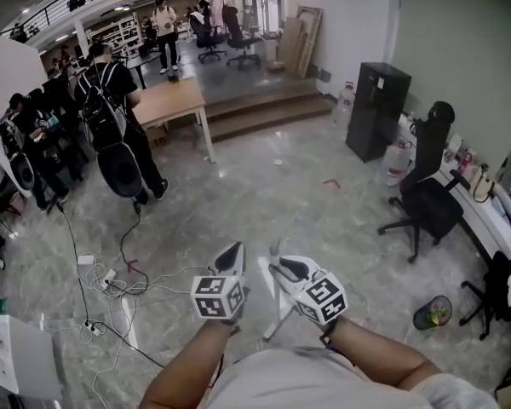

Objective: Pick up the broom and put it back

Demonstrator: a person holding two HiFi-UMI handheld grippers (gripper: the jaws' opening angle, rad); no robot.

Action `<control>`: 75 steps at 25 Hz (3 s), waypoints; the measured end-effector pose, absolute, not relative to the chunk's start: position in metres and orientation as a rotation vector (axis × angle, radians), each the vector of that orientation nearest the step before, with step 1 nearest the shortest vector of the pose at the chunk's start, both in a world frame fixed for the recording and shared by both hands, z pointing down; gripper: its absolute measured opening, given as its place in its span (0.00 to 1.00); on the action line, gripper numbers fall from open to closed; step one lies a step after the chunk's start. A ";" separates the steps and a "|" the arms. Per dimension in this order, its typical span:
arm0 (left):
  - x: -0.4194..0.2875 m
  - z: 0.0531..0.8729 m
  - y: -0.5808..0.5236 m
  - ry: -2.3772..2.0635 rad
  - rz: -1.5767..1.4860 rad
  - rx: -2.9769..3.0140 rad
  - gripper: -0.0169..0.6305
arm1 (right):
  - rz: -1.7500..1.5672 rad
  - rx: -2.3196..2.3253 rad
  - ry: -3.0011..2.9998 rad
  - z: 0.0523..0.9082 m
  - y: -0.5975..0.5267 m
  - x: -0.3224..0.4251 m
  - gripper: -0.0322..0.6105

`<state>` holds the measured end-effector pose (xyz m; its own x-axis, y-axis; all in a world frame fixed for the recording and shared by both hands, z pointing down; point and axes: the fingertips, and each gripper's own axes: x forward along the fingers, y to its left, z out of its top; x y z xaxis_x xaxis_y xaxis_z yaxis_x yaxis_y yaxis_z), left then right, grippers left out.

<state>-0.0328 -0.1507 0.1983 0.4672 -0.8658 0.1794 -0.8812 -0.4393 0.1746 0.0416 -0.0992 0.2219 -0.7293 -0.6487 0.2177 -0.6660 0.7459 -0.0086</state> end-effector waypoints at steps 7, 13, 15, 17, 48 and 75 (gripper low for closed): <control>0.000 0.252 -0.146 -1.421 0.162 2.430 0.03 | 0.177 1.031 -2.630 0.278 -0.082 0.100 0.19; 0.028 0.301 -0.151 -1.343 0.197 2.366 0.03 | 0.230 1.022 -2.490 0.325 -0.081 0.152 0.19; 0.038 0.317 -0.149 -1.316 0.204 2.335 0.03 | 0.254 0.998 -2.423 0.341 -0.076 0.170 0.19; 0.044 0.332 -0.148 -1.301 0.207 2.313 0.03 | 0.259 0.955 -2.353 0.360 -0.075 0.180 0.19; -0.188 0.972 -0.144 -1.442 0.402 1.765 0.03 | 0.252 0.304 -2.049 1.023 -0.162 -0.092 0.21; -0.083 0.248 -0.165 -1.467 0.091 2.344 0.03 | 0.264 0.976 -2.815 0.234 -0.174 -0.039 0.05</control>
<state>-0.0828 -0.1647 0.2482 0.4553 -0.8552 0.2476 -0.8792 -0.3879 0.2766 -0.0387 -0.1741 0.2340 -0.7772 -0.5972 0.1982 -0.6237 0.7730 -0.1165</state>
